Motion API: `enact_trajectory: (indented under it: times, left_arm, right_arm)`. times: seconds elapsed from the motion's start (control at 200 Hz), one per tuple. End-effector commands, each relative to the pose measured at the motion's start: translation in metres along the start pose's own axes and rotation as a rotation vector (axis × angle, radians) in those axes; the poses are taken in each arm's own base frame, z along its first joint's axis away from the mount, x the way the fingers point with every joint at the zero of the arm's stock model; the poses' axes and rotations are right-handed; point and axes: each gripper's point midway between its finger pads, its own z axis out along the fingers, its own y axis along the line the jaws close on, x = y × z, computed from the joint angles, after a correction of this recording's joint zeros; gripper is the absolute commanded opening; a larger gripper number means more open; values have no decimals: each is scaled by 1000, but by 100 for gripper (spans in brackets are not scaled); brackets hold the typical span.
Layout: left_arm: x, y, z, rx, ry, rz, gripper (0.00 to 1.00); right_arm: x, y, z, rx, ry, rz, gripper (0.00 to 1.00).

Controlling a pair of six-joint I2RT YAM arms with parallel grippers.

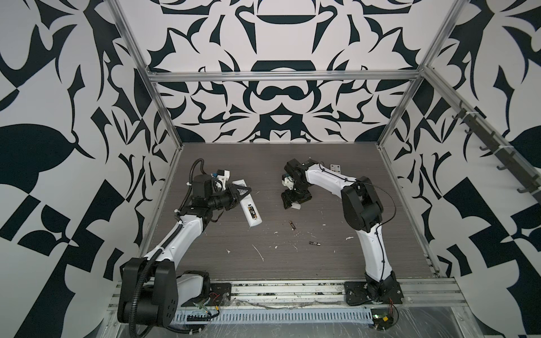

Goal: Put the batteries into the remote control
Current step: 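Lower the open right gripper around the white cover on the table, then close the right gripper on the white cover and lift it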

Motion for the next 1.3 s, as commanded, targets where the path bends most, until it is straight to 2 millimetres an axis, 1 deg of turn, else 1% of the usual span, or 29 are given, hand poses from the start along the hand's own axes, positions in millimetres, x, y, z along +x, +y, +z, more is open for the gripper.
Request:
enact_trajectory:
  times: [0.0,0.155,0.245,0.39,0.52,0.62,0.8,0.88,1.045,1.16,1.295]
  left_arm:
    - [-9,-13,0,31,-10,44,0]
    - [-10,-13,1,31,-11,44,0]
    - [-10,-14,0,33,-15,46,0]
    - [-8,-13,-2,32,-19,44,0]
    - [-6,-9,-2,27,-17,36,0]
    - [-6,-11,-2,32,-19,39,0]
    - [-7,-12,-3,33,-21,39,0]
    - [-5,-11,-3,32,-19,37,0]
    - [-4,-12,-3,33,-14,33,0]
    - [-5,-13,-3,35,-13,33,0]
    - [-5,-12,-3,34,-12,30,0]
  right_arm:
    - [8,7,2,-8,16,16,80]
    - [9,19,5,8,24,3,80]
    - [11,22,7,36,23,6,79]
    - [10,14,4,117,7,20,77]
    - [3,5,0,193,12,-18,72]
    - [0,0,0,235,28,-53,69]
    - [-2,-2,5,239,33,-82,66]
    - [-6,-2,7,242,27,-93,65]
    - [-13,-1,9,242,19,-108,58]
    - [-15,-1,12,245,17,-116,54]
    - [-16,-5,13,267,15,-130,46]
